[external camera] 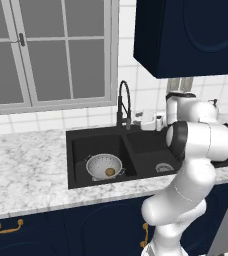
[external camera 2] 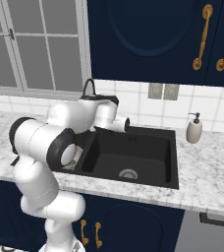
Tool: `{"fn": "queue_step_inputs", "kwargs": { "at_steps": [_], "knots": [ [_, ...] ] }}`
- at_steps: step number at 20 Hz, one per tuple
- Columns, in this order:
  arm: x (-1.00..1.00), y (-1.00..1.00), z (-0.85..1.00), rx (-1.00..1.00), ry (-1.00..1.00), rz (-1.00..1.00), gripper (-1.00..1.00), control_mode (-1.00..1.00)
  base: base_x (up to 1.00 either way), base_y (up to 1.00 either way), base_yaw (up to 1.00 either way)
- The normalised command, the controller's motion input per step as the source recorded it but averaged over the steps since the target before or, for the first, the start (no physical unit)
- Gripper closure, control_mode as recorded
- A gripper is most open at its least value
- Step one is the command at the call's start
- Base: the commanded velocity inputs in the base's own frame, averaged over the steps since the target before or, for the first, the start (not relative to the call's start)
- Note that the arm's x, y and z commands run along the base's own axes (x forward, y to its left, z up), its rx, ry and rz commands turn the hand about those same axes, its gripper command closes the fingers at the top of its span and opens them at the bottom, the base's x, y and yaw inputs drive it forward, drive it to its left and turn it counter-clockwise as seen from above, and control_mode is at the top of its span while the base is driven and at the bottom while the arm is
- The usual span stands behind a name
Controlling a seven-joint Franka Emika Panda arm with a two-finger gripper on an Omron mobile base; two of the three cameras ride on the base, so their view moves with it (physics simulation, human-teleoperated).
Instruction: Put the colander in the sink, put the kiwi in the colander, and turn on the sink faucet and pour water over the colander.
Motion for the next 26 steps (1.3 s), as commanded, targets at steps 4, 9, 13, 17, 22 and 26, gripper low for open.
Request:
{"fn": "queue_step_inputs", "kwargs": {
  "at_steps": [4,9,13,17,22,26],
  "knots": [
    [0.35,0.01,-0.18,0.0,0.03,0.0,-1.0,-1.0,0.0,0.0,0.0],
    [0.34,0.03,-0.28,0.0,0.05,0.0,-1.0,-1.0,0.0,0.0,0.0],
    [0.28,0.09,-0.24,0.0,0.03,0.0,-1.0,-1.0,0.0,0.0,0.0],
    [0.33,0.16,-0.22,0.0,0.04,0.0,-1.0,-1.0,0.0,0.0,0.0],
    [0.31,0.23,-0.18,0.0,0.03,0.0,-1.0,-1.0,0.0,0.0,0.0],
    [0.13,0.43,-0.06,0.0,0.0,-0.01,-1.0,-1.0,0.0,0.0,0.0]
  ]
}}
